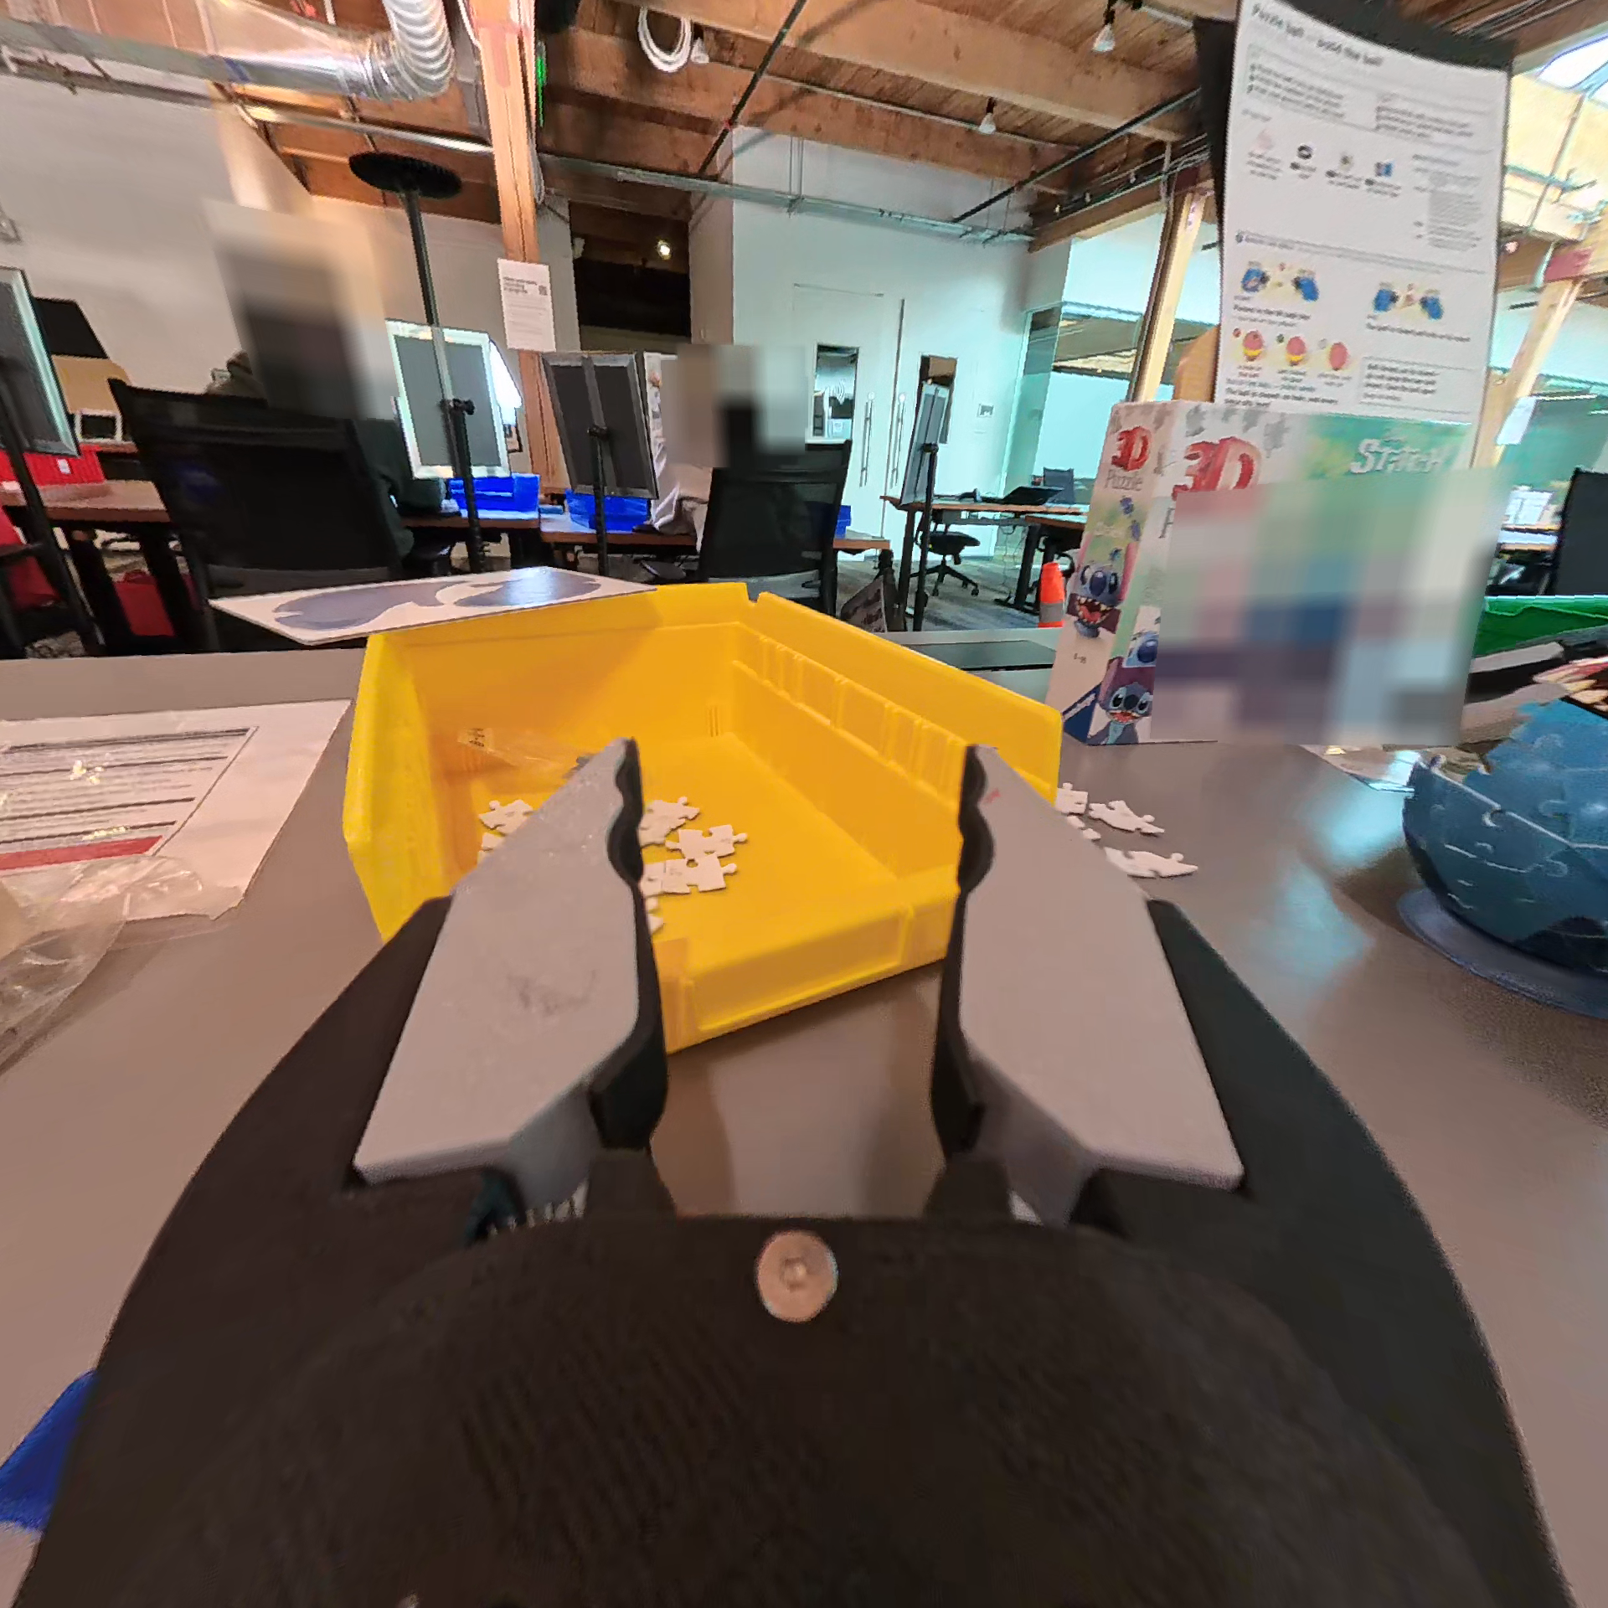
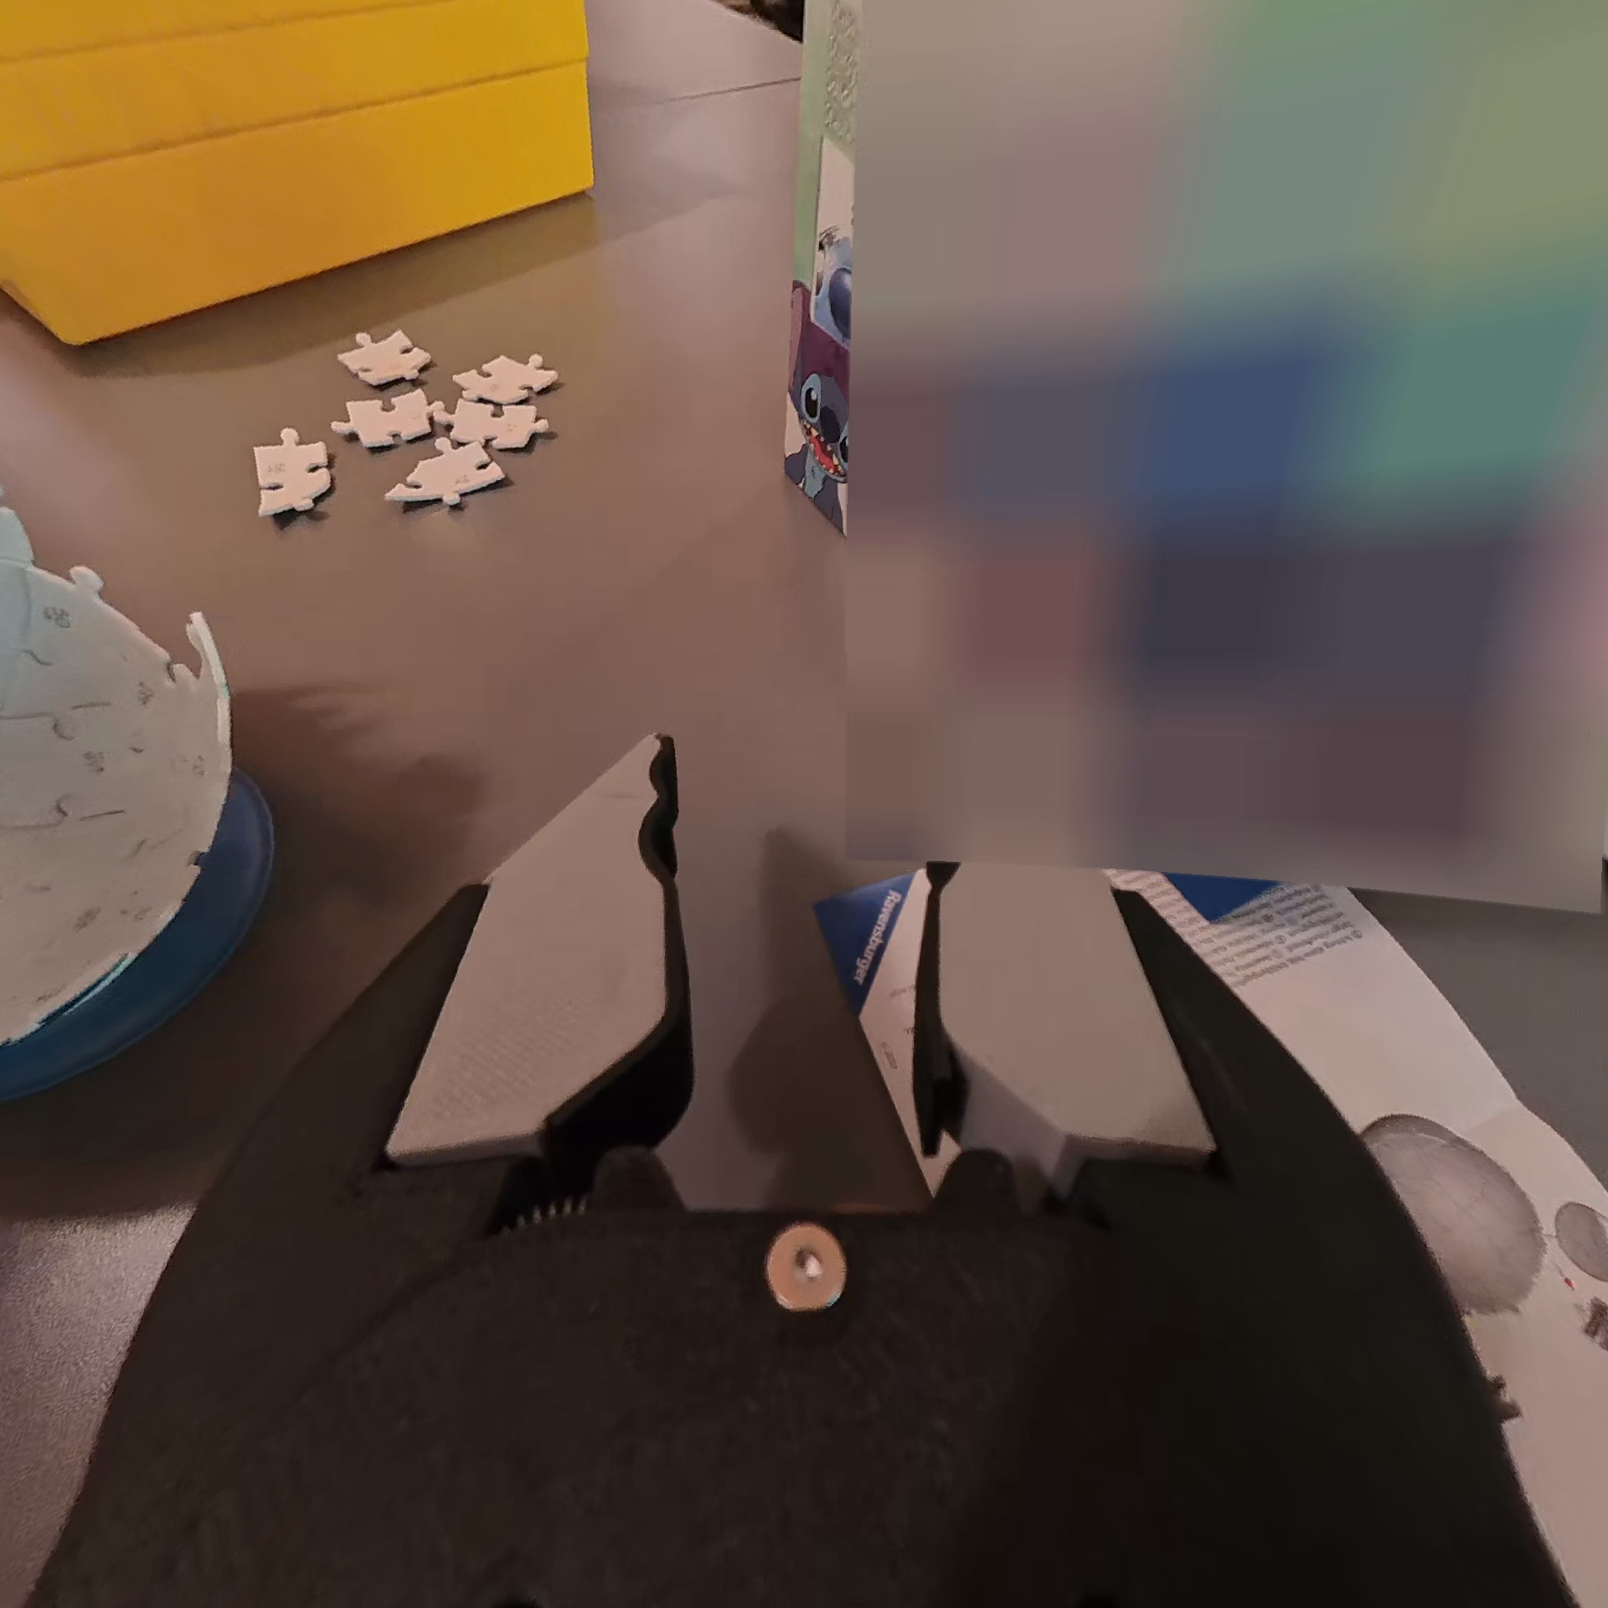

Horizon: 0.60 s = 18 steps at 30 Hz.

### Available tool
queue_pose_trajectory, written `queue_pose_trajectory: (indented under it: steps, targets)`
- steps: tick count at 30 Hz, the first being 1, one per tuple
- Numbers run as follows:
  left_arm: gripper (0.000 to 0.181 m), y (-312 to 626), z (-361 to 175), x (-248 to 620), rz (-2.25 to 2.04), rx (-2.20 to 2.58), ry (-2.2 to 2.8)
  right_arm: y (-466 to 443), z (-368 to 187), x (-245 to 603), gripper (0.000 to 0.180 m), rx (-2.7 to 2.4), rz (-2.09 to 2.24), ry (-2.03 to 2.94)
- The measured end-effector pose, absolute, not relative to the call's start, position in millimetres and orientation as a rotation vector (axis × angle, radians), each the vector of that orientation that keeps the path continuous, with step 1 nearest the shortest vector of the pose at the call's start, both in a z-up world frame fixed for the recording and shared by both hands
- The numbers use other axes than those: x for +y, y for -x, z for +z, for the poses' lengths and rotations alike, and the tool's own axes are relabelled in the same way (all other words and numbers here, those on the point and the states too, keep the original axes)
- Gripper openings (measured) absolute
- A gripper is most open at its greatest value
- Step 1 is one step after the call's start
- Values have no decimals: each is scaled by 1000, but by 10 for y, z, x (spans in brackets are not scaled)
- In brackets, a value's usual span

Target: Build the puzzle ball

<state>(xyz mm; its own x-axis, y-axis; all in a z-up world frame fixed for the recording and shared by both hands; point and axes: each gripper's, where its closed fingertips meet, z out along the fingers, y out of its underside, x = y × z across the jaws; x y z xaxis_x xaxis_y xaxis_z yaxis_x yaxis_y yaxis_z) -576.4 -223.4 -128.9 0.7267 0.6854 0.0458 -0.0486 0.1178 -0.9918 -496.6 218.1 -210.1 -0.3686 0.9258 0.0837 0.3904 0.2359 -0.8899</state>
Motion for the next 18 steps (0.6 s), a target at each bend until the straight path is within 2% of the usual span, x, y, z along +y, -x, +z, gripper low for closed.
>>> queue_pose_trajectory:
  steps: [6,18]
  targets:
    - [68,5705,-1300,-2152,587,-520,1391,4938,-2085,2130,56,-1912,1182,1213]
    - [53,5725,-1269,-2200,624,-528,1358,4964,-1897,2177,44,-1820,1389,1216]
